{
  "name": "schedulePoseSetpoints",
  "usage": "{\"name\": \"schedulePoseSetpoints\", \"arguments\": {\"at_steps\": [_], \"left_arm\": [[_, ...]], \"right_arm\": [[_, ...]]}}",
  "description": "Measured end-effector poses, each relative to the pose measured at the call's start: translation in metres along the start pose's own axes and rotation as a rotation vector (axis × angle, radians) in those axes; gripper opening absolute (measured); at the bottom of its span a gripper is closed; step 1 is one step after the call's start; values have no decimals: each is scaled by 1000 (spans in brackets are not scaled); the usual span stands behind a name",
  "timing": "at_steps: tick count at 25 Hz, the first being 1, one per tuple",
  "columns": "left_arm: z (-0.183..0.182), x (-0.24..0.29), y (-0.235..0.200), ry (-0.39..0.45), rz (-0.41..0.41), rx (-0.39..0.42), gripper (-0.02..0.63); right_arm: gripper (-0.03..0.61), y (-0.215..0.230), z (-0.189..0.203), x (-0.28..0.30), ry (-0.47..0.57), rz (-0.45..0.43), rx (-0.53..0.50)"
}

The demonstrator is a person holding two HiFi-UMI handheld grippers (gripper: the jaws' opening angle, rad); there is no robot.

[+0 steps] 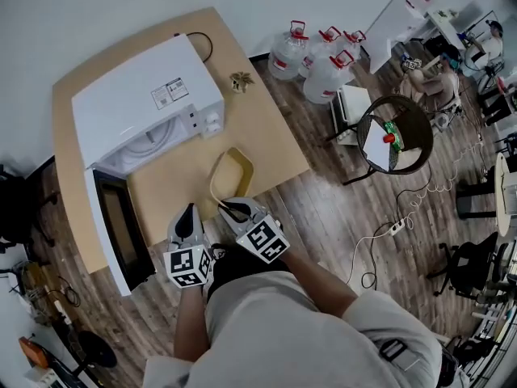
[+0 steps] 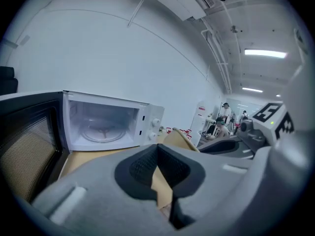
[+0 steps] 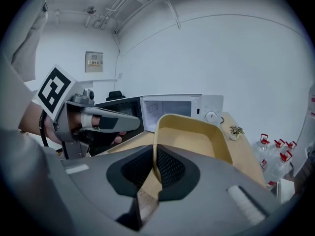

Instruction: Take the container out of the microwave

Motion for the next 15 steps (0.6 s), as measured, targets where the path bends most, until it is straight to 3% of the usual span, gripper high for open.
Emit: {"name": "schedulePoseSetpoints", "arguments": {"at_steps": [15], "left_arm": [[-85,2,51,167,52,82,2]], "right_arm": [[32,56,-52,-71,205,117,47]]}}
Point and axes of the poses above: the fingertips, and each gripper's own axes: x forward along the fingers, y to its right, z out of its underside, the point moved 4 cm from there along -x, backward along the fingers, and after that the axes turned 13 degrees about -y, right-handed, at the moved point
